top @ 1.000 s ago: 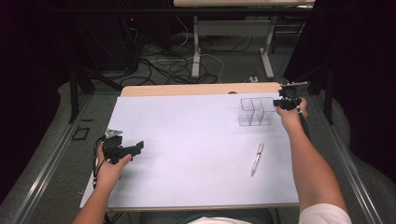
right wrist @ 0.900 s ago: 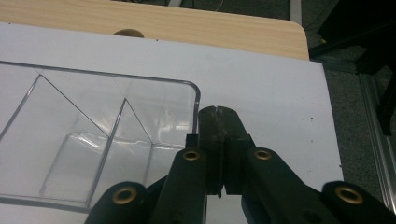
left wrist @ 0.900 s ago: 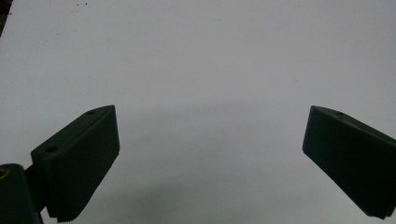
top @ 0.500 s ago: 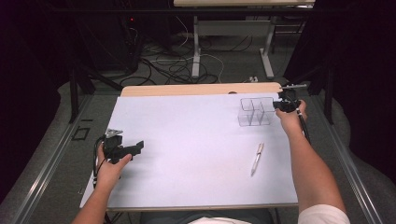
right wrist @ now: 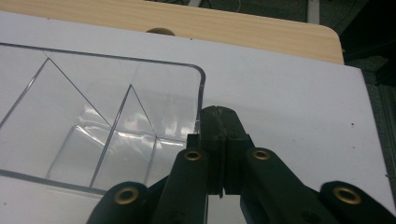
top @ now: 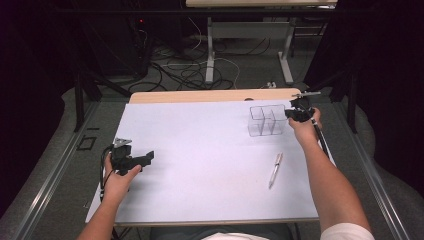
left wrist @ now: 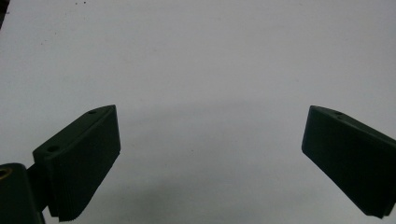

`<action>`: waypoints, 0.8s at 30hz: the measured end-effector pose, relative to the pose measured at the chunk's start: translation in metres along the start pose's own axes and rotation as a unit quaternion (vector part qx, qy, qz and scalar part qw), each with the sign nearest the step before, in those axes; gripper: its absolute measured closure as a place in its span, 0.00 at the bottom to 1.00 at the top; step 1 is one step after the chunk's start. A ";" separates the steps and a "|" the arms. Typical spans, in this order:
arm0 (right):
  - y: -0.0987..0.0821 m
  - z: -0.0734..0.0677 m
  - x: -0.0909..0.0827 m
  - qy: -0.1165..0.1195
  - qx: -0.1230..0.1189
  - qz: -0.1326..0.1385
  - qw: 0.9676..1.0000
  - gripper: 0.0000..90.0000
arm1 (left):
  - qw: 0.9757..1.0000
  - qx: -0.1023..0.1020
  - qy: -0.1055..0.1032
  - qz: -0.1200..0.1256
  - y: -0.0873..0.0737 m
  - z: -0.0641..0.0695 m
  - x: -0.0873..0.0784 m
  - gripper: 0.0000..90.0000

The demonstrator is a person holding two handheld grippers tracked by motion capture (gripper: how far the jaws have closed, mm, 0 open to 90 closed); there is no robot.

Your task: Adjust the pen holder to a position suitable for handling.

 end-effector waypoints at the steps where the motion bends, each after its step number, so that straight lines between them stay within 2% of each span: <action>1: 0.000 -0.002 0.000 0.003 0.000 0.000 1.000 1.00 | 1.000 0.000 -0.001 -0.001 0.000 0.000 0.000 0.05; 21: -0.003 -0.042 -0.006 0.030 0.000 0.004 1.000 1.00 | 1.000 0.003 -0.002 -0.001 0.001 0.002 0.001 0.05; 24: -0.003 -0.054 -0.007 0.041 -0.007 0.005 0.999 1.00 | 1.000 0.004 -0.003 0.000 0.001 0.002 0.001 0.05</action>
Point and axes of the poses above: each handheld gripper's, and its own axes: x roughly forward along the jaws, y roughly out of its top, z roughly to its right, the point moved 3 cm from there along x, roughly forward along the jaws, and after that the axes turned 9 degrees about -y, right-handed, at the moved point
